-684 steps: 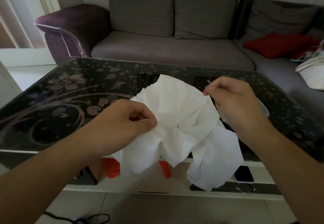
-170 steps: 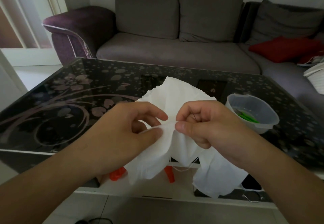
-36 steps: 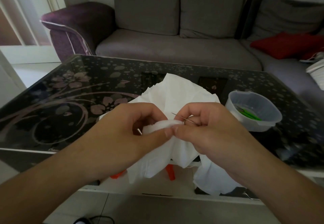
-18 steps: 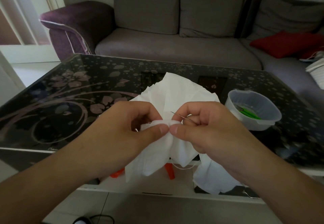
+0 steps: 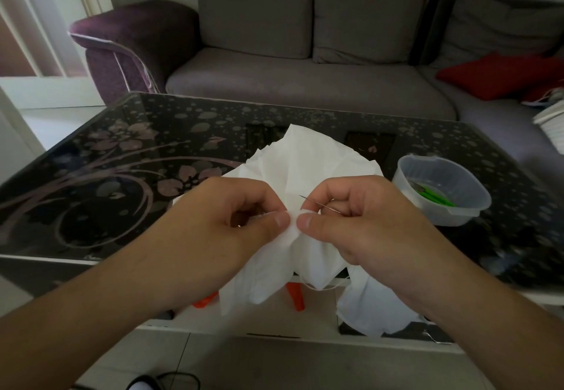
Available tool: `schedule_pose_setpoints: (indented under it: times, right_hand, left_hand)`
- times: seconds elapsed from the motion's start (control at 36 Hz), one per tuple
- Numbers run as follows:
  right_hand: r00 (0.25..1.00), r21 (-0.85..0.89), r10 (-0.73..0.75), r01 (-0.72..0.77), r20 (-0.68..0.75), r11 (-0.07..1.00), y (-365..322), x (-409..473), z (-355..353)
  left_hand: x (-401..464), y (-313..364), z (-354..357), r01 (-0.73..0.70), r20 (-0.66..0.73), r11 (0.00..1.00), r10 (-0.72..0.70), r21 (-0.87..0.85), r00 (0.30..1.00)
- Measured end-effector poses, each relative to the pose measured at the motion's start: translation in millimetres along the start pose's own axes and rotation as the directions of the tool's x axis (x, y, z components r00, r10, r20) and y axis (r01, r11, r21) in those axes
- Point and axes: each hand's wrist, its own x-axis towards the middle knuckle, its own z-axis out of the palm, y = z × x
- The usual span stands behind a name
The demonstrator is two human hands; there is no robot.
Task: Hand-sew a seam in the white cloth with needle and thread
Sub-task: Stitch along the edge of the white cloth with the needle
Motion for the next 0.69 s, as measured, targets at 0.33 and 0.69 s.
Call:
schedule_pose_setpoints:
  times: [0.33,0.69]
  right_hand:
    - [1.000,-0.039,0.013,-0.013,0.000,0.999,-2.9,-2.1,2.0]
    - [0.998,0.080,0.060,-0.060,0.002,0.995,-8.2,-1.9,-12.5]
  left_hand:
    - [-0.1,0.9,5.9,-0.016,0.003,0.999,0.016,0.037,1.000]
    - [-0.4,1.6,5.5,0.022,-0.044,1.000,-0.021,0.015,0.999]
